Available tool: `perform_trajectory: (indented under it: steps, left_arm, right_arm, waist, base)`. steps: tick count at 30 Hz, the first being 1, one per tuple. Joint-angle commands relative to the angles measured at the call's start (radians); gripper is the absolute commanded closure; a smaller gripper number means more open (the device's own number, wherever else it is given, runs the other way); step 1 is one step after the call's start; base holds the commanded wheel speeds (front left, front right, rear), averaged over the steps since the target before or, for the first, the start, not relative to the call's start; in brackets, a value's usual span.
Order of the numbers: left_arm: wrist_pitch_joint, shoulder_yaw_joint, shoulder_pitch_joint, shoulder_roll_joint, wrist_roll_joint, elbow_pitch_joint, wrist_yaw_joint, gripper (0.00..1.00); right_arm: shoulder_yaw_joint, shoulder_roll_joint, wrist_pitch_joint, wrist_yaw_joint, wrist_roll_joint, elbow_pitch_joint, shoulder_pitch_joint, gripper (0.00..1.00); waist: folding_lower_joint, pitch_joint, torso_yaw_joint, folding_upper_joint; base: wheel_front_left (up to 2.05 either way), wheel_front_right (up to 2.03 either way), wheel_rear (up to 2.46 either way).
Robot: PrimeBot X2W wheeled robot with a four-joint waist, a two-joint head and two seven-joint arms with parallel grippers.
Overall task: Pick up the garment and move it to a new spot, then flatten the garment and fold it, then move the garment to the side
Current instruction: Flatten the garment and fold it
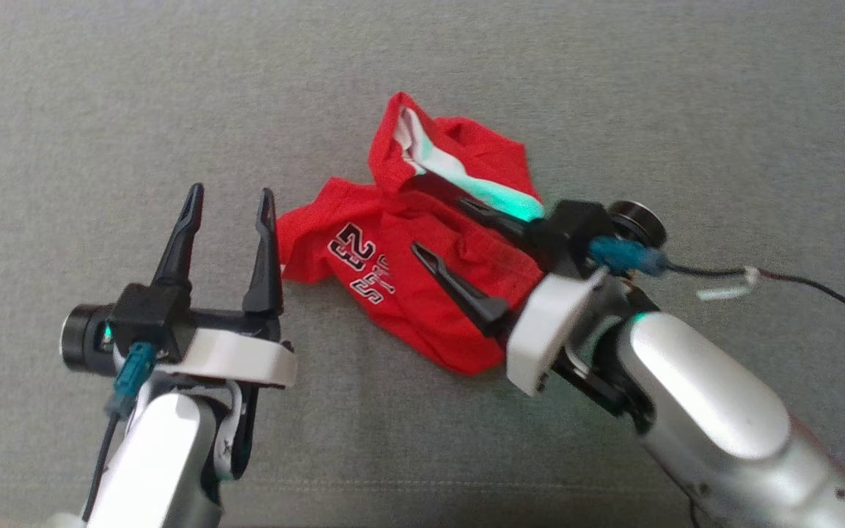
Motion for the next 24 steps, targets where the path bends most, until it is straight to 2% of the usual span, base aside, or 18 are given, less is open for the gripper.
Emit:
perform_trajectory:
  steps: [1, 8, 9, 10, 11, 19, 24]
  left_arm:
    - [-0.012, 0.036, -0.044, 0.007, 0.012, -0.027, -0.006, 0.00]
    - [-0.012, 0.046, -0.054, -0.019, 0.029, -0.022, -0.026, 0.00]
    - [-0.012, 0.048, -0.054, -0.023, 0.031, -0.021, -0.028, 0.00]
    - [-0.012, 0.049, -0.054, -0.026, 0.033, -0.020, -0.031, 0.00]
    - [-0.012, 0.051, -0.054, -0.030, 0.035, -0.018, -0.034, 0.00]
    - [-0.012, 0.074, -0.040, -0.045, 0.054, -0.013, -0.050, 0.00]
    - [-0.012, 0.082, -0.039, -0.054, 0.066, -0.012, -0.063, 0.00]
  right_arm:
    - [0.023, 0.028, -0.016, 0.007, 0.015, 0.008, -0.032, 0.00]
    - [0.060, 0.096, -0.076, 0.007, 0.062, 0.209, -0.167, 0.00]
    - [0.064, 0.102, -0.086, 0.007, 0.068, 0.233, -0.183, 0.22]
    - [0.069, 0.109, -0.096, 0.007, 0.077, 0.255, -0.196, 0.78]
    - [0.073, 0.114, -0.104, 0.007, 0.085, 0.274, -0.208, 1.00]
    - [0.037, 0.088, -0.210, 0.007, 0.140, 0.333, -0.258, 1.00]
    - [-0.055, 0.040, -0.263, 0.007, 0.165, 0.349, -0.271, 1.00]
  waist:
    - [0.0000, 0.012, 0.020, -0.0001]
    - [0.0000, 0.027, 0.047, -0.0001]
    - [0.0000, 0.028, 0.049, -0.0001]
    - [0.0000, 0.028, 0.051, -0.0001]
    - [0.0000, 0.028, 0.052, -0.0001]
    - [0.0000, 0.019, 0.037, -0.0001]
    - [0.0000, 0.019, 0.026, -0.0001]
  base:
    - [0.00, 0.00, 0.00]
    - [0.00, 0.00, 0.00]
    - [0.00, 0.00, 0.00]
    - [0.00, 0.00, 0.00]
    - [0.00, 0.00, 0.00]
    - [0.00, 0.00, 0.00]
    - [0.00, 0.00, 0.00]
